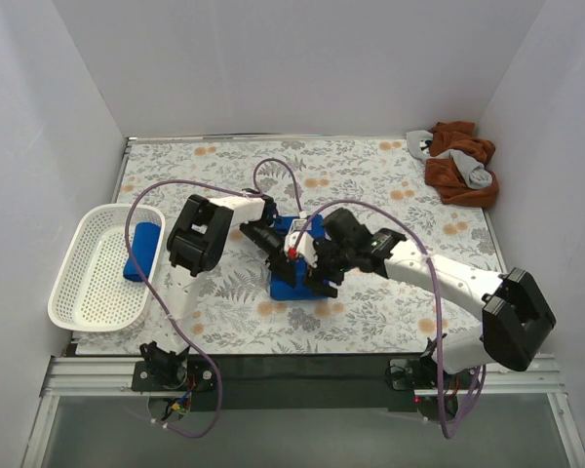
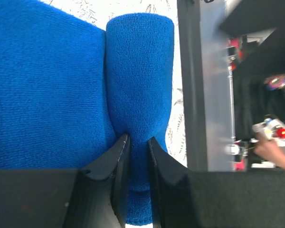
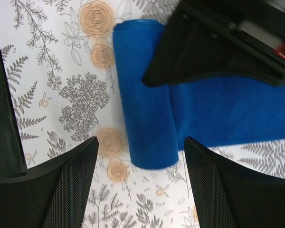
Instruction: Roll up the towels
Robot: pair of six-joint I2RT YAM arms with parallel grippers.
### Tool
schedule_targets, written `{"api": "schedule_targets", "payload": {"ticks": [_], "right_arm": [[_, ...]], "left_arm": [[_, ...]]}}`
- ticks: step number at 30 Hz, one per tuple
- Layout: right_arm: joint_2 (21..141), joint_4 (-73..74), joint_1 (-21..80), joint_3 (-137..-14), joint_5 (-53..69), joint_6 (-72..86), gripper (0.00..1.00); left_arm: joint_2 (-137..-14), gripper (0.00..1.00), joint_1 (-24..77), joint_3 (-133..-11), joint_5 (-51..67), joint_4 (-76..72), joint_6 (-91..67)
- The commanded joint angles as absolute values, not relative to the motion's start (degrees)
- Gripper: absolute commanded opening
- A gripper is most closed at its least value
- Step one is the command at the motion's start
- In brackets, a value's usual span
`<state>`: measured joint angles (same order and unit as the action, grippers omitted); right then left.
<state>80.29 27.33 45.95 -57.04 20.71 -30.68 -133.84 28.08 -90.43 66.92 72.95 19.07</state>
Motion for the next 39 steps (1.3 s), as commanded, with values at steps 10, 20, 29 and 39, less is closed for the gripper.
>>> {"api": "schedule_targets", "payload": {"ticks": [10,20,29,39], "right_arm": [[86.0,7.1,62.2,-48.0,-3.9,-36.7,0.62],[88.9,1.9,64.0,-43.0,-11.0,-39.2,0.07],[86.4,14.9,59.9,-48.8,10.5,-35.3,0.01],[93.1,28.1,49.8,-59.4,28.6,-31.6,0.01]], "left_arm": [[-139.7,0.19,26.3,-92.9,58.4,72.1,23.6],[-138.9,0.27,26.1,-93.4,58.4,73.0,24.0],[-127.9,0.42,25.1,-87.6,56.4,70.1,24.3],[-115.2,0.62,17.2,-78.5,56.0,64.4,22.3]]}}
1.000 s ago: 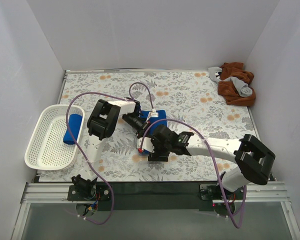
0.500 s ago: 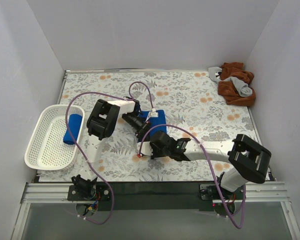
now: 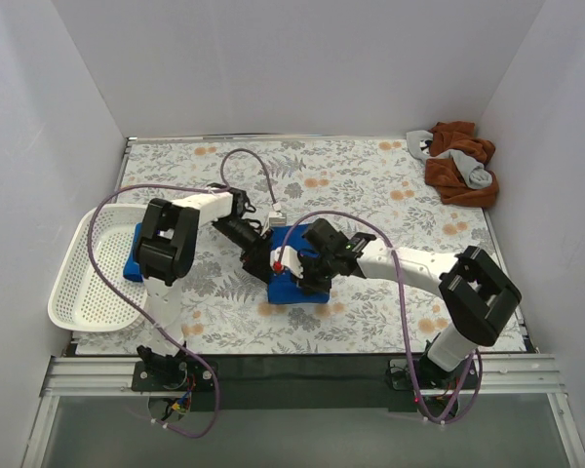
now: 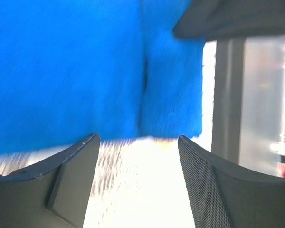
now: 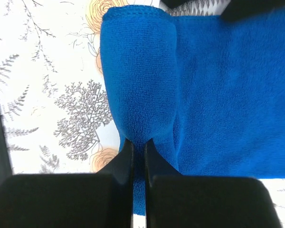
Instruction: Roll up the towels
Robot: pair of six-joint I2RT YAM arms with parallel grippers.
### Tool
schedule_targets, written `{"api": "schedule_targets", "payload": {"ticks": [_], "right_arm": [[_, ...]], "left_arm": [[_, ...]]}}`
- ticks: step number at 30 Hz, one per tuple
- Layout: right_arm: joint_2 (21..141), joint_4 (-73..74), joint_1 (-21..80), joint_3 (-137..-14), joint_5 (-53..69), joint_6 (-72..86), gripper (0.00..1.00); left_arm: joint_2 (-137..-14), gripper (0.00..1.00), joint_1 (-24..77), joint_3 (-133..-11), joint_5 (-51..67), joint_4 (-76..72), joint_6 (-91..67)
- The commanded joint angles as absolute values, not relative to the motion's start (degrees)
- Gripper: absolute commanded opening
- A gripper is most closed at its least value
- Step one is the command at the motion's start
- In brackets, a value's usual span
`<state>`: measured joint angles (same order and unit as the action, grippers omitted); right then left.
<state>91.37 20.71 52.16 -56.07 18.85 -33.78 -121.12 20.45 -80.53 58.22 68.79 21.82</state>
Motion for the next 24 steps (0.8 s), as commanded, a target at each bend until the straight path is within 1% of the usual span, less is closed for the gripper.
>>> {"api": "schedule_targets", "payload": {"ticks": [1,4,8,9,11,14,19,20,24], "right_arm": [[93.7,29.4,49.1,-60.1,29.7,-31.4,0.01],[96.8,32.2,46.8,-62.9,34.3,-31.1,0.01],[102.3,35.6,44.3,-66.9,40.3,-31.1,0.01],[103.1,36.5,43.4,-67.5,41.2,-31.1,0.01],[105.7,37.8,42.6,-69.8,42.8,-31.0,0.01],[109.9,41.5,41.1,-73.7,47.5,-31.3,0.01],[115.5,47.1,38.5,-78.5,51.9,-32.9,0.01],[117.4,47.7,38.2,-80.1,53.2,-33.1,0.01],[122.7,52.8,36.8,-84.2,56.9,-34.9,0.01]], "left_arm": [[-114.1,0.63,16.4,-77.8,56.0,63.6,21.8],[-108.6,0.63,13.8,-75.3,55.8,59.7,19.4],[-100.6,0.63,13.0,-70.5,53.0,53.0,16.4],[-96.5,0.63,13.0,-67.6,51.8,49.6,15.5],[-92.2,0.64,13.4,-64.4,50.0,46.5,15.2],[-84.0,0.64,15.1,-57.1,44.4,39.8,14.9],[-72.3,0.64,23.2,-43.8,31.7,30.4,18.3],[-68.7,0.65,24.9,-42.1,30.2,29.2,19.4],[-62.9,0.65,34.9,-36.7,25.1,21.7,21.4]]}}
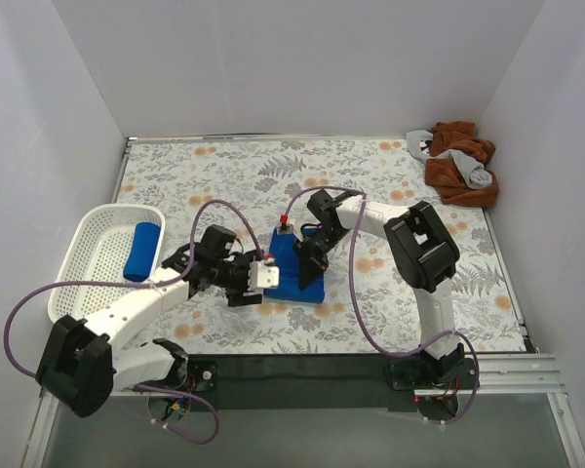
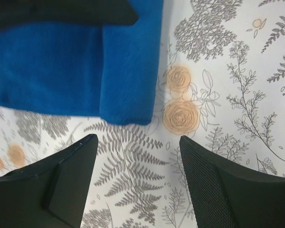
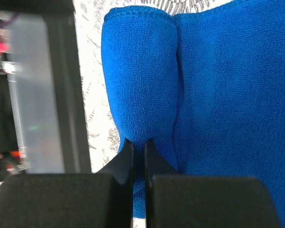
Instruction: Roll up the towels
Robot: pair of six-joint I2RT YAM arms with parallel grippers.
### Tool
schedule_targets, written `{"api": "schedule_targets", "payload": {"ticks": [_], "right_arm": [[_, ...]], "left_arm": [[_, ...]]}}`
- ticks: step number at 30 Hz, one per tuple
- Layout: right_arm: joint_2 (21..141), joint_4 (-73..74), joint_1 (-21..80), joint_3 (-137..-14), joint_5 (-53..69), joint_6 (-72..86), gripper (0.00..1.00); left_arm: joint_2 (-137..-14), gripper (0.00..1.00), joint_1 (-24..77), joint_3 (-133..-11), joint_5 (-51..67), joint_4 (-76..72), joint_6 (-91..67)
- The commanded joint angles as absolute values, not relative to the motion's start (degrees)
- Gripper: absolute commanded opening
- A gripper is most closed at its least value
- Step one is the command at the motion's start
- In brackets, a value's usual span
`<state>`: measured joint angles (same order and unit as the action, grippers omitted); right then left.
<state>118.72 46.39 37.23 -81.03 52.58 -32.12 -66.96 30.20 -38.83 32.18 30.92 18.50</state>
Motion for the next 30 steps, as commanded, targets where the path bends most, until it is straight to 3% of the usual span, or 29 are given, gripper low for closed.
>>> {"api": "schedule_targets", "payload": {"ticks": [1,9,16,20,21,24,25,28,30], "right_arm": [[123.7,54.0,36.7,-85.1,57.6,-35.6,0.01],[133.3,63.1,35.0,-91.1,63.4,-40.4,0.01],[137.0,66.2,34.0,-92.8,64.1,-42.8,0.01],[138.8,67.4,34.1,-95.0,63.7,-43.4,0.01],[138.9,67.8,34.0,-95.9,63.7,-43.5,0.01],[137.9,67.9,33.5,-96.9,62.8,-42.7,0.10],[137.6,67.9,33.1,-97.1,62.5,-42.3,0.20],[135.4,67.9,30.7,-98.9,61.0,-39.9,0.37],[132.6,67.8,28.1,-100.0,58.8,-38.2,0.41]], "left_arm": [[-62.6,0.65,36.5,-36.1,23.9,20.7,21.4],[-64.7,0.62,50.0,-31.6,14.8,10.0,24.8],[-72.6,0.60,53.5,-31.6,11.0,4.0,26.0],[-77.6,0.52,54.1,-31.5,8.7,1.6,26.9],[-79.3,0.45,54.2,-31.7,8.3,1.7,26.5],[-81.8,0.28,54.3,-33.8,7.6,5.2,24.9],[-82.3,0.25,54.2,-34.7,8.0,7.1,24.4],[-83.4,0.20,54.2,-38.3,10.1,14.2,21.4],[-84.2,0.20,54.2,-41.1,13.0,19.5,19.8]]}}
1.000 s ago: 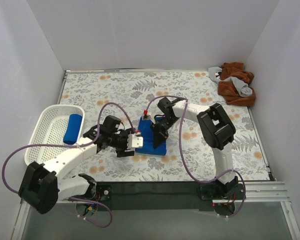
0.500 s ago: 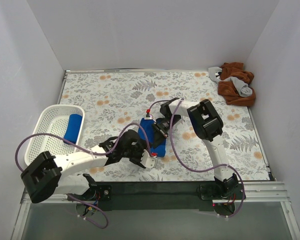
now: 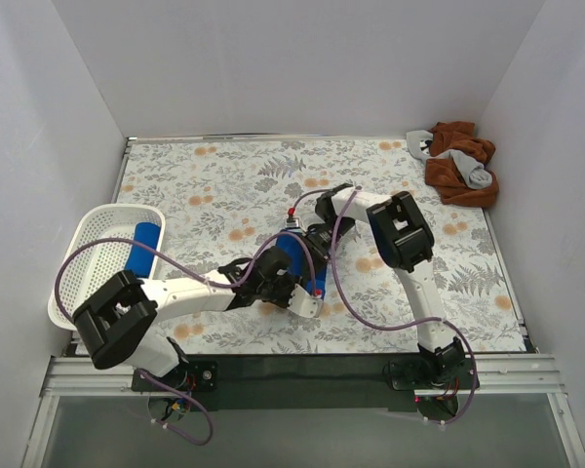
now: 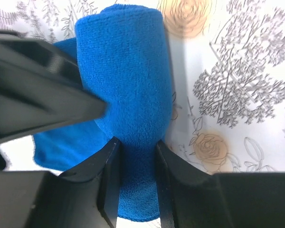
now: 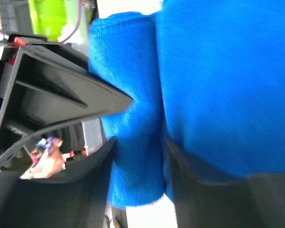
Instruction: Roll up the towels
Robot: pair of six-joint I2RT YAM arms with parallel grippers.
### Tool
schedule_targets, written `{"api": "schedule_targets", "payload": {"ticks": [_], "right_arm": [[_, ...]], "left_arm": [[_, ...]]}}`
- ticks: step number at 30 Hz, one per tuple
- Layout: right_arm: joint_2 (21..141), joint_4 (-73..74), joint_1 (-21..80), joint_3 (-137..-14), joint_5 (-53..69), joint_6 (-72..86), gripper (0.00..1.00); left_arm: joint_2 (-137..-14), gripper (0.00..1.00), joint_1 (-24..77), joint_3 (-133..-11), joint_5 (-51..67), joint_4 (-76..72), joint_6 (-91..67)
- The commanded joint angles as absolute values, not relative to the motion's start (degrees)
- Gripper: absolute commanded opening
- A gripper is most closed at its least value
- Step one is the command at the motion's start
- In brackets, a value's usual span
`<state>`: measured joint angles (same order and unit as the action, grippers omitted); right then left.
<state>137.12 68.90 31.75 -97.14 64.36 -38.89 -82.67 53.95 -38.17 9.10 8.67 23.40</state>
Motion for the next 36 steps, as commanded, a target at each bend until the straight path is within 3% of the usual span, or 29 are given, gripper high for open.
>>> {"api": "schedule_targets", "payload": {"ticks": [1,6,7,14,23,29,36], "right_arm": [[131.7,67.7,27.3,-101.5,58.0,-37.6,0.49],[123.4,66.9,20.9,-104.0,51.9,-35.7,0.66],[120.6,66.7,20.0,-103.7,51.0,-35.7,0.74],[106.0,58.9,15.5,-93.0,41.2,-35.1,0.76],[89.0,46.6,17.7,-74.0,36.7,-35.6,0.74],[83.2,37.6,26.1,-66.3,31.5,-34.7,0.67],[84.1,27.9,44.0,-62.4,16.9,-34.4,0.68]], "left_arm": [[-85.4,0.20,54.2,-42.4,13.9,21.3,17.4],[-90.3,0.20,53.4,-49.4,20.7,32.5,13.4],[-91.1,0.20,52.8,-51.7,23.3,33.7,13.2],[-101.8,0.21,43.3,-64.0,37.9,45.4,11.2],[-122.7,0.24,33.8,-81.5,45.4,60.5,15.2],[-132.3,0.25,31.8,-88.5,46.8,65.6,18.8],[-136.3,0.27,31.6,-91.4,46.8,65.6,18.8]]}}
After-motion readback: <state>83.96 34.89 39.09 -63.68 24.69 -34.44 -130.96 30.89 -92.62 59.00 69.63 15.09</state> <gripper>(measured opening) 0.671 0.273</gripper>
